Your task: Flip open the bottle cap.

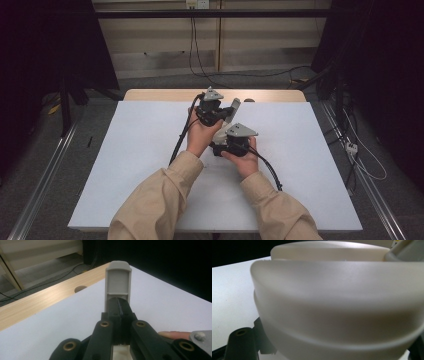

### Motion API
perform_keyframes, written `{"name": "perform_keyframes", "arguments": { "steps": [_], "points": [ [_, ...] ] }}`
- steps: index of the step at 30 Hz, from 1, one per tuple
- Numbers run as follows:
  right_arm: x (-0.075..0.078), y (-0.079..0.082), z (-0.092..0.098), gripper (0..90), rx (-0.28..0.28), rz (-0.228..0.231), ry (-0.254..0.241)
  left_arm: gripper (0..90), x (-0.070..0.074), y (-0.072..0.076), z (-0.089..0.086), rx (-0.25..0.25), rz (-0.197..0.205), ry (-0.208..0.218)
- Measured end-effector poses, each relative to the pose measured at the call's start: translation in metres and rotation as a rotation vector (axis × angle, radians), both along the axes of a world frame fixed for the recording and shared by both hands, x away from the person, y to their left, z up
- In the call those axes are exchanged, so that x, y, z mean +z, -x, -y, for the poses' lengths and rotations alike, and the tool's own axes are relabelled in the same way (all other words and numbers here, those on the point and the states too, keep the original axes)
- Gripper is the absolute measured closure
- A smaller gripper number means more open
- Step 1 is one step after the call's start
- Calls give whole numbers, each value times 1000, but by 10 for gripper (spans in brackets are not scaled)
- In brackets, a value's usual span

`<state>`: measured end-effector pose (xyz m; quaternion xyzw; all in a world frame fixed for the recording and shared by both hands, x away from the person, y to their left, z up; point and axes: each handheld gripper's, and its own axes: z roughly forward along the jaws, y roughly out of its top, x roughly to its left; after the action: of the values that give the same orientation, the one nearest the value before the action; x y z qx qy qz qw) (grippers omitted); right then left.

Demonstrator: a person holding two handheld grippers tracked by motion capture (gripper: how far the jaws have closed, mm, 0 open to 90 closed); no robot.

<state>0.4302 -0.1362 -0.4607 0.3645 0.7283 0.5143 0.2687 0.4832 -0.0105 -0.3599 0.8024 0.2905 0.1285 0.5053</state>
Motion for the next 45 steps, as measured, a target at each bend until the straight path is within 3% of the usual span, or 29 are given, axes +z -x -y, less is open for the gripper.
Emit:
{"name": "perform_keyframes", "arguments": {
  "steps": [28, 41, 45],
  "points": [
    [0, 0, 0, 184, 4, 0, 7, 900, -11, -4, 6, -24, -31, -33],
    [1, 0, 0, 178, 6, -3, 11, 900, -11, -4, 3, -30, -63, -6],
    [-1, -1, 2, 105, -13, -42, -5, 880, -12, -4, -1, -22, -76, 2]
  ]
}}
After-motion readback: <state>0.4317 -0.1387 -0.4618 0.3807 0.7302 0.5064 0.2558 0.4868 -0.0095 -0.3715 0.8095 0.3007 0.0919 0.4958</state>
